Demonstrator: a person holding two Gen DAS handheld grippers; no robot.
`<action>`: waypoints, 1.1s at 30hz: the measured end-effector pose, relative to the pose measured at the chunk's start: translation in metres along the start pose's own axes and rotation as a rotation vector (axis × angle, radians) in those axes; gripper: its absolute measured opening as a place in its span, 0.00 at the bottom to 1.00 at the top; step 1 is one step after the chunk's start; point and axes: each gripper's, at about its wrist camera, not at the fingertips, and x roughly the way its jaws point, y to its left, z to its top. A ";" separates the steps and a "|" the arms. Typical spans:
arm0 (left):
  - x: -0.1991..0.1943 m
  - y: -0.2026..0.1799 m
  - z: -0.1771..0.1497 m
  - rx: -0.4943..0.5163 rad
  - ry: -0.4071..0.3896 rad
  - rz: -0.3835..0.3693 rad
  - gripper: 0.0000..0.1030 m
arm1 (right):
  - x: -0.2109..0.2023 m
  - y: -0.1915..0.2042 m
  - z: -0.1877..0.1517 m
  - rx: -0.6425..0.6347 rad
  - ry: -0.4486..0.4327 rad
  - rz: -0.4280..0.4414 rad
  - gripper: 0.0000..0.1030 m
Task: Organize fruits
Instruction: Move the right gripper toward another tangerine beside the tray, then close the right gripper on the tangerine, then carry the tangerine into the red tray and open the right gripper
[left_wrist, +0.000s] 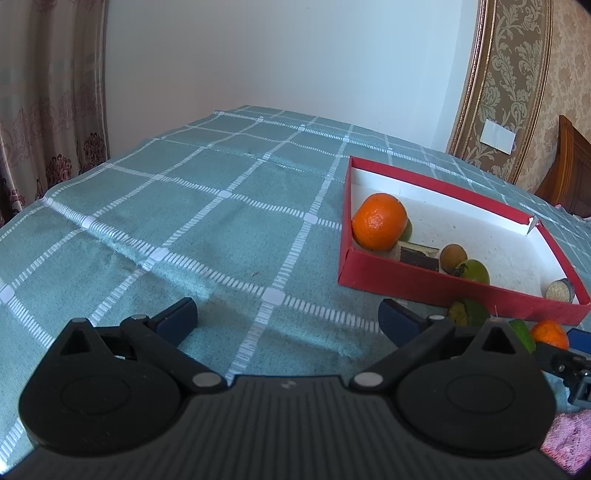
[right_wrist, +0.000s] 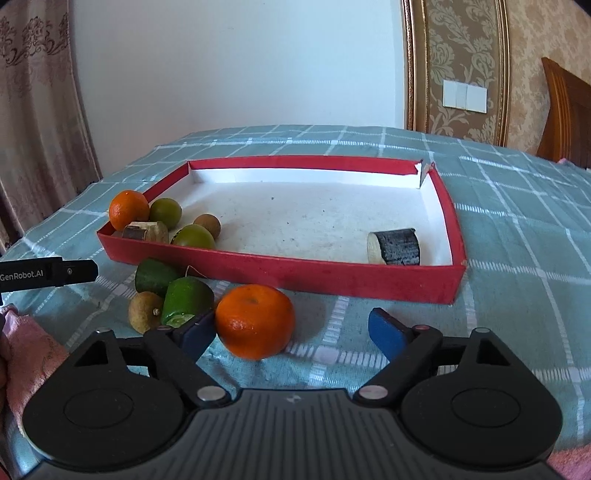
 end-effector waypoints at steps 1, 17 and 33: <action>0.000 0.000 0.000 0.000 0.000 0.000 1.00 | 0.000 0.001 0.000 -0.007 -0.003 -0.003 0.87; 0.000 0.003 0.000 -0.017 -0.003 -0.012 1.00 | 0.001 0.003 0.000 0.040 -0.020 0.076 0.43; 0.000 0.002 0.000 -0.016 -0.001 -0.006 1.00 | -0.018 0.008 -0.002 0.019 -0.090 0.041 0.43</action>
